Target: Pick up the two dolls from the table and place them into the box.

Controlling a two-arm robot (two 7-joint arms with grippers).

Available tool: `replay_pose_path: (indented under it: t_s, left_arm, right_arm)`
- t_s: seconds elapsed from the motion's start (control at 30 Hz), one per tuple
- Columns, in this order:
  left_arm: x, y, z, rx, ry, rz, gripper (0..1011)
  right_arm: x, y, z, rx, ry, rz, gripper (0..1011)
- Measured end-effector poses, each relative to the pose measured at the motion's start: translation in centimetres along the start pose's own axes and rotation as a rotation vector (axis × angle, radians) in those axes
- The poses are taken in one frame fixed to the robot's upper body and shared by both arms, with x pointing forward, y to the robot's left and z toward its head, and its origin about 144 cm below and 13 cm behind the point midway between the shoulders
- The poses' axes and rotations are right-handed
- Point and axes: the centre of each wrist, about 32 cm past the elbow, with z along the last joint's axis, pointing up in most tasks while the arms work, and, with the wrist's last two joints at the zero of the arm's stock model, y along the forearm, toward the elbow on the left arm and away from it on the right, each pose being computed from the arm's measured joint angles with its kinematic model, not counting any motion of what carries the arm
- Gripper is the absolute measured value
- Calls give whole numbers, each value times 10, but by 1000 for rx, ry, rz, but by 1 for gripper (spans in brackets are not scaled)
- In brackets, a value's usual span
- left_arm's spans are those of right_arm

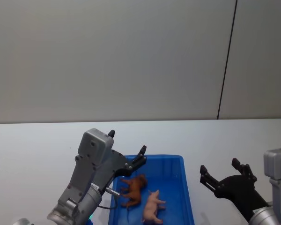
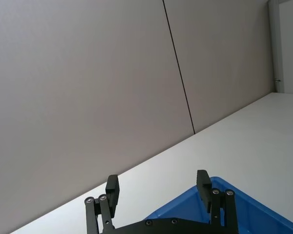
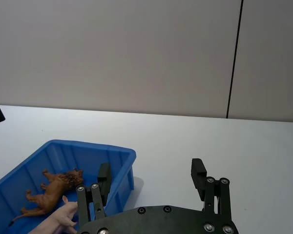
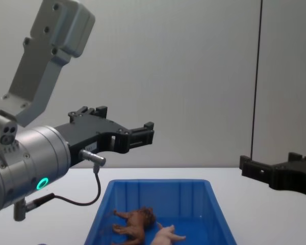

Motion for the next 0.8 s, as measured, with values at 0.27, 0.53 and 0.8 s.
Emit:
replay_pose_path:
  t_s: [0.27,0.53,0.8]
  left_arm:
    - [2,6,2,32,12,21,1001]
    - [4,17,4,92,45,56,1001]
    - [6,33,5,167,87,102,1002]
  right_arm:
    - [1,-3,0,4,1,-17,1001]
    - [2,-4,0,6,2,-26,1001]
    - [2,-5,-1,6,2,-31,1001]
